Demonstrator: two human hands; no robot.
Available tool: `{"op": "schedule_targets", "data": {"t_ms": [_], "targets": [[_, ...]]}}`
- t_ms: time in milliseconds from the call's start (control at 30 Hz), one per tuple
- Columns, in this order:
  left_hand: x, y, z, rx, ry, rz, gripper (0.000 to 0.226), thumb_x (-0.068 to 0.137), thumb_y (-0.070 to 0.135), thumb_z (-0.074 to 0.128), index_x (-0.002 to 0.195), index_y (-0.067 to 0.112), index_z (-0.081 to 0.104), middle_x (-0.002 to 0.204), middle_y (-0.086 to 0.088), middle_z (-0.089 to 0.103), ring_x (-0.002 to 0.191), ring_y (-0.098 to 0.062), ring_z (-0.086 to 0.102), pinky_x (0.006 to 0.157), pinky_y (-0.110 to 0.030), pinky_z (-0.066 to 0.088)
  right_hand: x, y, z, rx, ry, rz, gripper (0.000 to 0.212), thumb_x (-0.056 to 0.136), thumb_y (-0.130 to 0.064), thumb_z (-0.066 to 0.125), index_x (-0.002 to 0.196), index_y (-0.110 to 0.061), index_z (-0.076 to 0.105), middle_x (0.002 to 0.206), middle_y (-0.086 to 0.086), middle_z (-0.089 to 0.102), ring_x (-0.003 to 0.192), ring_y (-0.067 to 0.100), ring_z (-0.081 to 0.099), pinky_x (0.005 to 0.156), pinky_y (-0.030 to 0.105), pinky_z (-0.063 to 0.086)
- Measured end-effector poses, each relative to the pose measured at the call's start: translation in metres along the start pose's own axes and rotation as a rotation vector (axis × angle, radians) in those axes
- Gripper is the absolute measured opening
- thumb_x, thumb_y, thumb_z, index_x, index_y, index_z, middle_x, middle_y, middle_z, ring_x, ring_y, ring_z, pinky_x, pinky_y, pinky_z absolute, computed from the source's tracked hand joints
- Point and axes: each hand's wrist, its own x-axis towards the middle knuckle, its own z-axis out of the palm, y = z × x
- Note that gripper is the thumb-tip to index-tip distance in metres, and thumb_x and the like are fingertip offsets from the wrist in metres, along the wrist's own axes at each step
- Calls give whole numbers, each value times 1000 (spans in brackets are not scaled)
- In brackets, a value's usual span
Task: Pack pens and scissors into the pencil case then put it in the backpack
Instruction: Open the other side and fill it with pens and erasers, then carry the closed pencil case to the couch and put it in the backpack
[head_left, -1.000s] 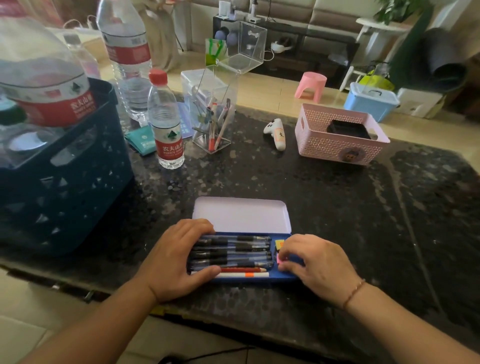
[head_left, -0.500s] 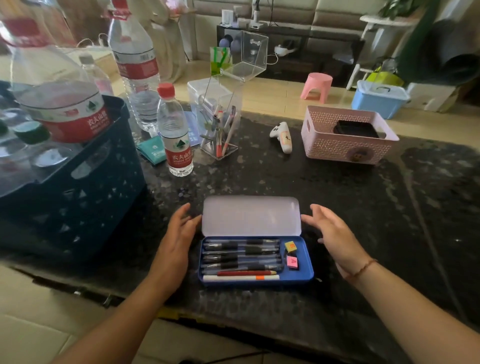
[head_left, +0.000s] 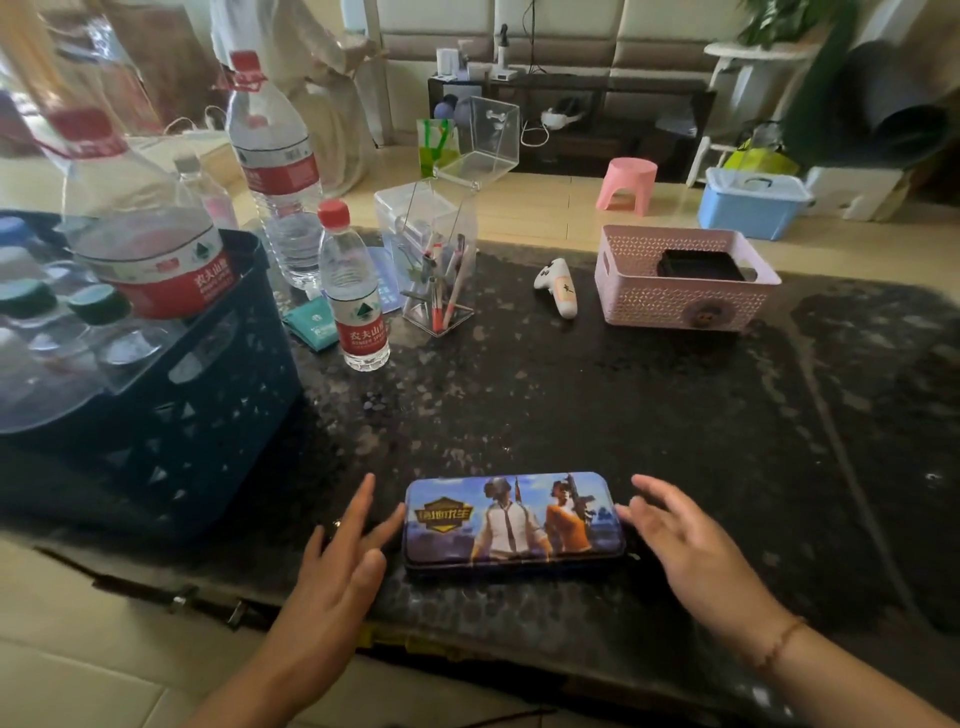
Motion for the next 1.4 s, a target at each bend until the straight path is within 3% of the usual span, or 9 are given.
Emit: {"op": "schedule_targets", "data": {"t_ms": [67,133,200,300,633,833,933,1167,1400], "targets": [[-9,14,-2,47,61,-65,75,73,88,36,141,56,29,131,40,51,137,3,30,118,-38,21,3,6,1,-169,44,-44,38,87,-44,57,122,-32,55,103,-20,66,103,-2,58,97,30,45],[-6,22,0,148,228,-37,58,71,80,48,114,42,57,98,23,69,105,1,54,88,-28,47,7,8,2,-360,85,-96,27,85,-41,62,112,-34,60,100,-19,64,97,-2,57,90,27,49],[2,34,2,278,233,-134,40,79,71,51,82,32,63,73,10,66,75,-3,60,62,-28,48,10,8,5,-477,98,-85,28,82,-50,60,107,-37,61,94,-17,62,91,1,55,81,27,49],[8,43,8,428,126,-244,41,88,63,50,72,27,58,67,5,64,64,-5,59,52,-27,40,12,7,11,-565,82,-15,39,81,-63,52,107,-36,62,95,-18,61,91,4,53,76,29,50],[5,56,17,385,105,-236,26,96,51,44,88,31,59,87,12,61,79,-1,57,68,-22,45,5,-3,30,-447,141,118,40,89,-47,53,121,-25,60,117,-4,58,112,14,49,94,31,43],[44,69,20,-313,293,-231,33,94,22,62,65,11,49,64,-1,61,62,-10,60,55,-35,49,34,-6,21,208,267,157,21,88,-21,63,108,-15,67,95,-4,73,90,16,66,79,32,51],[92,85,19,-547,323,-184,23,93,12,59,73,5,49,58,1,62,55,-6,62,46,-20,48,77,-13,3,553,266,134,14,84,-7,66,98,-12,66,85,6,75,81,22,71,73,39,55],[195,140,8,-657,211,-167,22,95,6,55,112,20,56,90,-8,77,76,-20,73,60,-29,60,157,-57,-71,581,232,64,24,83,1,63,94,-21,63,90,4,74,81,18,70,73,40,57],[196,294,-27,-661,96,-231,31,94,7,56,121,21,58,96,-13,77,88,-32,73,79,-50,59,122,-140,-192,629,293,101,27,82,2,65,97,-19,65,86,6,75,78,21,71,65,41,58]]}}
